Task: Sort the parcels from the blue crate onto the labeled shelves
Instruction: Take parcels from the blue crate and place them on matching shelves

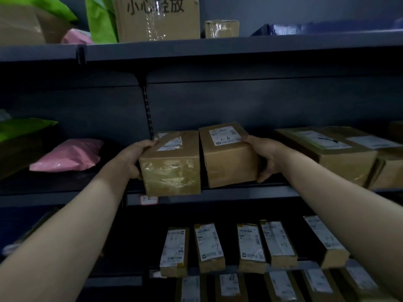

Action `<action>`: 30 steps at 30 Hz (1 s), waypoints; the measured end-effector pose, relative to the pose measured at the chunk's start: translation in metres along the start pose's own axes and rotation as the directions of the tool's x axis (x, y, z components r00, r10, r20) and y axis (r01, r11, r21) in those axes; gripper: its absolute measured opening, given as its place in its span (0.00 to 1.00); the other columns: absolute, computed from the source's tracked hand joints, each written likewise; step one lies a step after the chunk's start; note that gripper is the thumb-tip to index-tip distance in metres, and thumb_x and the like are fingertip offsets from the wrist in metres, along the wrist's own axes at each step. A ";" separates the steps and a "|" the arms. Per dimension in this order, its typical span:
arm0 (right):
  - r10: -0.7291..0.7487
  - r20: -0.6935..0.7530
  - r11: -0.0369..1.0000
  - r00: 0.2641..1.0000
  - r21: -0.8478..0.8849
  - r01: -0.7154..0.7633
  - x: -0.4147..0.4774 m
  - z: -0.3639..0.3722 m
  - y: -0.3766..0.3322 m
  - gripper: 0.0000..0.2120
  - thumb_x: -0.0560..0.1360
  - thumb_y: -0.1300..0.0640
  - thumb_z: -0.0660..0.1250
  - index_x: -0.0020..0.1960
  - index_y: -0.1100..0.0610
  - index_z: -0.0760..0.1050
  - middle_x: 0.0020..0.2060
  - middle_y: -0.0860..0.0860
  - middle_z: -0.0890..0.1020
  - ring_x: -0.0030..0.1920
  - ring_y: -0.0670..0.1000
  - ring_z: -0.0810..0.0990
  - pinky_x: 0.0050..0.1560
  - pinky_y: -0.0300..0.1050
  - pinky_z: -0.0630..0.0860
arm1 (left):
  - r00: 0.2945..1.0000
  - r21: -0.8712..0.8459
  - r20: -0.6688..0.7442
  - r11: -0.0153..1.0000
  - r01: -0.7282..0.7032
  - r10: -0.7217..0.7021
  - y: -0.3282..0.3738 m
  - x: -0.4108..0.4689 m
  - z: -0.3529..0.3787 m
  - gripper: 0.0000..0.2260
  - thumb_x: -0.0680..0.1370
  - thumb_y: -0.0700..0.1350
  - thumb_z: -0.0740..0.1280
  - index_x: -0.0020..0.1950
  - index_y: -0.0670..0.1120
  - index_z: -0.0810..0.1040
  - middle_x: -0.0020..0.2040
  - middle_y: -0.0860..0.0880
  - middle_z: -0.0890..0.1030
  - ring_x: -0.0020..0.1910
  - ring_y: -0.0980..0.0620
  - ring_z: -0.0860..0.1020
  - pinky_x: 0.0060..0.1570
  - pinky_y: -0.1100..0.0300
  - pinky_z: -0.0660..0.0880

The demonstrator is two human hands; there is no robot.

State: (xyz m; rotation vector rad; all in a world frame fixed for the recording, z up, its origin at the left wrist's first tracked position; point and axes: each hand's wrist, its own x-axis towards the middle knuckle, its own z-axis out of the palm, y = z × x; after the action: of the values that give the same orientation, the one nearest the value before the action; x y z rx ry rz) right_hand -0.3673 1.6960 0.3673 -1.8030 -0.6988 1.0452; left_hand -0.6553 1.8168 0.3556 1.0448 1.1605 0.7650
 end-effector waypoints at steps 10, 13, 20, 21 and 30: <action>-0.464 -0.084 0.725 0.882 -0.609 0.323 -0.021 0.039 0.002 0.45 0.69 0.39 0.72 0.78 0.48 0.53 0.73 0.57 0.60 0.71 0.62 0.60 0.70 0.55 0.63 | 0.745 0.763 0.275 0.333 -0.554 0.607 -0.003 -0.038 0.026 0.23 0.72 0.61 0.68 0.64 0.54 0.73 0.67 0.48 0.72 0.65 0.46 0.70 0.60 0.53 0.71; -0.468 -0.072 0.618 0.881 -0.739 0.267 -0.026 0.052 0.004 0.47 0.68 0.40 0.73 0.78 0.47 0.51 0.75 0.56 0.54 0.73 0.63 0.51 0.71 0.59 0.57 | 0.742 0.887 0.404 -0.031 -0.461 0.534 -0.018 -0.042 0.039 0.32 0.71 0.61 0.69 0.72 0.56 0.63 0.74 0.50 0.62 0.73 0.45 0.58 0.69 0.45 0.55; -0.552 -0.056 0.554 0.832 -0.770 0.316 -0.006 0.051 0.010 0.42 0.68 0.43 0.74 0.76 0.49 0.57 0.74 0.58 0.56 0.71 0.64 0.53 0.71 0.59 0.58 | 0.667 0.861 0.440 -0.070 -0.504 0.601 -0.018 -0.020 0.026 0.32 0.72 0.54 0.70 0.73 0.56 0.63 0.72 0.51 0.65 0.72 0.45 0.58 0.66 0.44 0.55; -0.552 -0.058 0.551 0.832 -0.774 0.312 -0.001 0.052 0.008 0.42 0.68 0.43 0.74 0.76 0.49 0.57 0.74 0.58 0.57 0.71 0.64 0.53 0.71 0.58 0.58 | 0.665 0.864 0.434 -0.070 -0.499 0.608 -0.017 -0.015 0.025 0.32 0.72 0.54 0.71 0.73 0.57 0.63 0.72 0.51 0.65 0.72 0.45 0.58 0.66 0.44 0.55; -0.552 -0.050 0.520 0.832 -0.801 0.296 0.044 0.062 -0.011 0.40 0.70 0.43 0.73 0.75 0.48 0.57 0.74 0.58 0.55 0.71 0.64 0.54 0.69 0.60 0.60 | 0.696 0.908 0.364 -0.068 -0.414 0.619 0.001 0.042 0.019 0.31 0.74 0.54 0.69 0.74 0.58 0.61 0.75 0.53 0.63 0.74 0.48 0.57 0.69 0.46 0.52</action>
State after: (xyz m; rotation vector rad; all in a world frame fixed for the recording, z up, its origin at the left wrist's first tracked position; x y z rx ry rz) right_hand -0.4008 1.7616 0.3473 -2.2402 -1.4705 0.0589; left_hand -0.6260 1.8501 0.3426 2.7984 1.3779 0.6157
